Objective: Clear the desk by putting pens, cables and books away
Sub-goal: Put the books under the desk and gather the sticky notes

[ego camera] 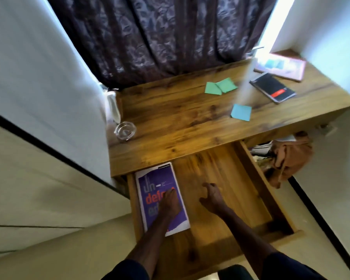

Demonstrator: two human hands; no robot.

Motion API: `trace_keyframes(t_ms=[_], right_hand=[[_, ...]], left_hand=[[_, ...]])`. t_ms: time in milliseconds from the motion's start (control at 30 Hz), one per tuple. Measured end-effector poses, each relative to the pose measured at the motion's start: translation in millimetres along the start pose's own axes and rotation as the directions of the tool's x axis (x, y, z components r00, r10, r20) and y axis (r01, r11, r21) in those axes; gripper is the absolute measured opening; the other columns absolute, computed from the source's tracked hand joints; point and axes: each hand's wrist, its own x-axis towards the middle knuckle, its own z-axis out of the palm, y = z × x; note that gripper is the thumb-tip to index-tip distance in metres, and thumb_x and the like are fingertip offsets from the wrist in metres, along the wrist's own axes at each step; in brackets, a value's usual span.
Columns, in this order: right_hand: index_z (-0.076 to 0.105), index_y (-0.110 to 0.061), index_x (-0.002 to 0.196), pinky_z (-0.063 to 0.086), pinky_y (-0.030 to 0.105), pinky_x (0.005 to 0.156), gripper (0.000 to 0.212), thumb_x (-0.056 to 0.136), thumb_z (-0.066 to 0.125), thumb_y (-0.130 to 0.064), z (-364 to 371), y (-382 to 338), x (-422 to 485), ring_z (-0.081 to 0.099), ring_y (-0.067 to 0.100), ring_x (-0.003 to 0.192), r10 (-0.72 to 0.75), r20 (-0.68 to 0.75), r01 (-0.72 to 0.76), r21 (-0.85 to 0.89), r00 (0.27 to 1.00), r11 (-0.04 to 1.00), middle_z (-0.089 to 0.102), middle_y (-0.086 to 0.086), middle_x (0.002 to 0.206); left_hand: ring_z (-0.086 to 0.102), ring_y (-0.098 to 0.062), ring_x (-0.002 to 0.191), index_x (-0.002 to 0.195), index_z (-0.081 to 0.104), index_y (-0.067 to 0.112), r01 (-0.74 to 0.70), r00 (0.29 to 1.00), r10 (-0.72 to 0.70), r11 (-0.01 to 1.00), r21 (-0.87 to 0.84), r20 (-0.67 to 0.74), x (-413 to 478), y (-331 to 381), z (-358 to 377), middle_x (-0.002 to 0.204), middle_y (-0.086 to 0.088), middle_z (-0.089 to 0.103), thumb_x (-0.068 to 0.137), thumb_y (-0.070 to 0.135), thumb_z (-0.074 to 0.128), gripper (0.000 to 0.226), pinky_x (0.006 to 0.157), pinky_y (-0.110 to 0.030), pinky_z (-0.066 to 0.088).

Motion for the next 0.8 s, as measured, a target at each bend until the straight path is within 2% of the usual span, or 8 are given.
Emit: trace_keyframes(t_ms=[100, 200, 300, 467, 567, 667, 733, 800], right_hand=[[0.045, -0.006, 0.143, 0.045, 0.021, 0.087, 0.056, 0.092, 0.066, -0.015, -43, 30, -6, 0.051, 0.025, 0.126, 0.023, -0.067, -0.023, 0.004, 0.997, 1.0, 0.045, 0.016, 0.143], [0.052, -0.01, 0.138, 0.051, 0.027, 0.093, 0.051, 0.09, 0.069, -0.015, -88, 59, -12, 0.056, 0.022, 0.121, 0.088, -0.11, -0.082, 0.059, 0.99, 0.995, 0.05, 0.012, 0.139], [0.053, -0.008, 0.136, 0.048, 0.028, 0.096, 0.048, 0.091, 0.068, -0.016, -137, 101, -24, 0.057, 0.024, 0.121, 0.055, -0.128, -0.05, 0.046, 0.99, 0.998, 0.053, 0.013, 0.136], [0.068, -0.009, 0.113, 0.046, 0.014, 0.075, 0.026, 0.088, 0.066, -0.01, -210, 190, -50, 0.064, 0.026, 0.106, 0.072, -0.256, -0.044, 0.111, 0.964, 0.993, 0.064, 0.004, 0.11], [0.066, -0.01, 0.122, 0.051, 0.031, 0.092, 0.036, 0.087, 0.065, -0.013, -253, 243, -65, 0.062, 0.026, 0.11, 0.086, -0.269, -0.041, 0.167, 0.959, 0.985, 0.064, 0.008, 0.119], [0.07, -0.014, 0.114, 0.048, 0.03, 0.098, 0.033, 0.082, 0.064, -0.009, -297, 291, -82, 0.06, 0.022, 0.111, 0.089, -0.316, -0.04, 0.158, 0.945, 0.987, 0.067, 0.005, 0.117], [0.071, -0.013, 0.109, 0.05, 0.035, 0.098, 0.029, 0.08, 0.067, -0.012, -324, 311, -88, 0.06, 0.023, 0.11, 0.088, -0.309, -0.046, 0.142, 0.947, 0.989, 0.068, 0.006, 0.114], [0.07, -0.012, 0.105, 0.051, 0.033, 0.091, 0.023, 0.083, 0.066, -0.015, -347, 328, -88, 0.062, 0.024, 0.106, 0.073, -0.316, -0.033, 0.13, 0.946, 0.991, 0.068, 0.007, 0.109]], left_hand=[[0.039, -0.023, 0.143, 0.146, 0.042, 0.007, -0.06, 0.998, 0.06, 0.998, 0.006, 0.0, 8, 54, -5, 0.153, -0.01, 0.041, 0.1, 0.019, 0.05, 0.049, 0.116, -0.028, 0.031], [0.046, -0.023, 0.136, 0.134, 0.053, 0.01, -0.164, 0.986, 0.164, 0.986, 0.013, -0.009, 12, 113, -4, 0.14, -0.007, 0.053, 0.098, 0.017, 0.049, 0.037, 0.11, -0.026, 0.031], [0.046, -0.021, 0.136, 0.132, 0.055, 0.013, -0.237, 0.971, 0.238, 0.971, 0.033, -0.022, 14, 182, 1, 0.139, -0.005, 0.053, 0.099, 0.02, 0.049, 0.034, 0.109, -0.026, 0.032], [0.055, -0.023, 0.12, 0.125, 0.056, 0.018, -0.258, 0.962, 0.255, 0.966, -0.024, -0.099, 22, 315, 23, 0.129, -0.003, 0.055, 0.099, 0.018, 0.048, 0.027, 0.098, -0.033, 0.049], [0.057, -0.023, 0.122, 0.124, 0.059, 0.017, -0.282, 0.952, 0.279, 0.959, -0.006, -0.122, 28, 393, 37, 0.13, -0.005, 0.058, 0.096, 0.015, 0.05, 0.029, 0.101, -0.035, 0.049], [0.058, -0.024, 0.124, 0.125, 0.062, 0.019, -0.312, 0.94, 0.313, 0.95, 0.025, -0.134, 30, 460, 44, 0.132, -0.004, 0.061, 0.094, 0.015, 0.051, 0.033, 0.1, -0.037, 0.05], [0.061, -0.027, 0.12, 0.123, 0.063, 0.016, -0.325, 0.935, 0.326, 0.945, 0.03, -0.141, 32, 495, 43, 0.129, -0.006, 0.064, 0.091, 0.014, 0.051, 0.034, 0.097, -0.04, 0.053], [0.064, -0.026, 0.116, 0.123, 0.064, 0.015, -0.336, 0.928, 0.338, 0.941, 0.038, -0.158, 37, 526, 42, 0.126, -0.006, 0.066, 0.091, 0.015, 0.051, 0.034, 0.093, -0.039, 0.055]])
